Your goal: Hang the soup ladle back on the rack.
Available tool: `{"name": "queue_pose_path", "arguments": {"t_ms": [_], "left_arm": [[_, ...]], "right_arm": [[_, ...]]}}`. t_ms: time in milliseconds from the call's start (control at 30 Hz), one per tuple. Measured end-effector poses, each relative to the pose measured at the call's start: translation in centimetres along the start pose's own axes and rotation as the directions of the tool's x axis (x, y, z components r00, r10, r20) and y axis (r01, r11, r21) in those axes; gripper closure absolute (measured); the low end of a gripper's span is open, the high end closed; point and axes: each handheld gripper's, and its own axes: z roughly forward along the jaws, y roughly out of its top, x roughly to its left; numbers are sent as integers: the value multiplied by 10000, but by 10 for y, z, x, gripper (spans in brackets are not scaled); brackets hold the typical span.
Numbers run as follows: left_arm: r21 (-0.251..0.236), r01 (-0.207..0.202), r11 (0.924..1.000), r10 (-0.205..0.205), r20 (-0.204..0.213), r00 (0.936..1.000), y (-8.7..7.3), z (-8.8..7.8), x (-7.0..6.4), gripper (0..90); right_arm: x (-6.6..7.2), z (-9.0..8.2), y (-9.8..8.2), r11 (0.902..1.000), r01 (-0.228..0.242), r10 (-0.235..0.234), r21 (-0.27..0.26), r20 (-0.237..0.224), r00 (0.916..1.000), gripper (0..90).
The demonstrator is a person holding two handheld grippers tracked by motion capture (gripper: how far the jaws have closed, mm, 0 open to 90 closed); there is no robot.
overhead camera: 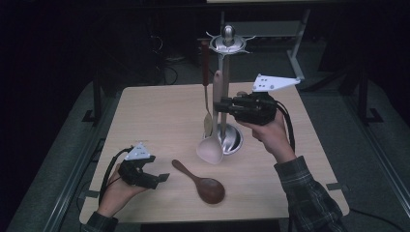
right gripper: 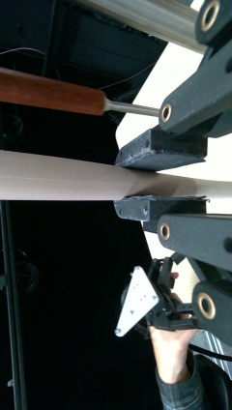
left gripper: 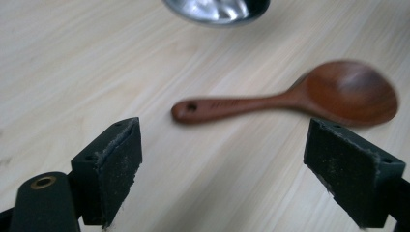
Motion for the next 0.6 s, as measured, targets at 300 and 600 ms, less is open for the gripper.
{"name": "queue_pose_path", "arguments": {"t_ms": [300, 600], "left_arm": [[307, 281, 9991, -273, -265, 9993, -23, -1, 3, 127], [371, 226, 9991, -218, -222, 9995, -26, 0, 4, 127]], "right_arm": [[-11, -3, 17, 9997, 58, -61, -238, -143, 9999, 761], [-19, 1, 21, 9996, -60, 53, -260, -284, 9996, 761]]}}
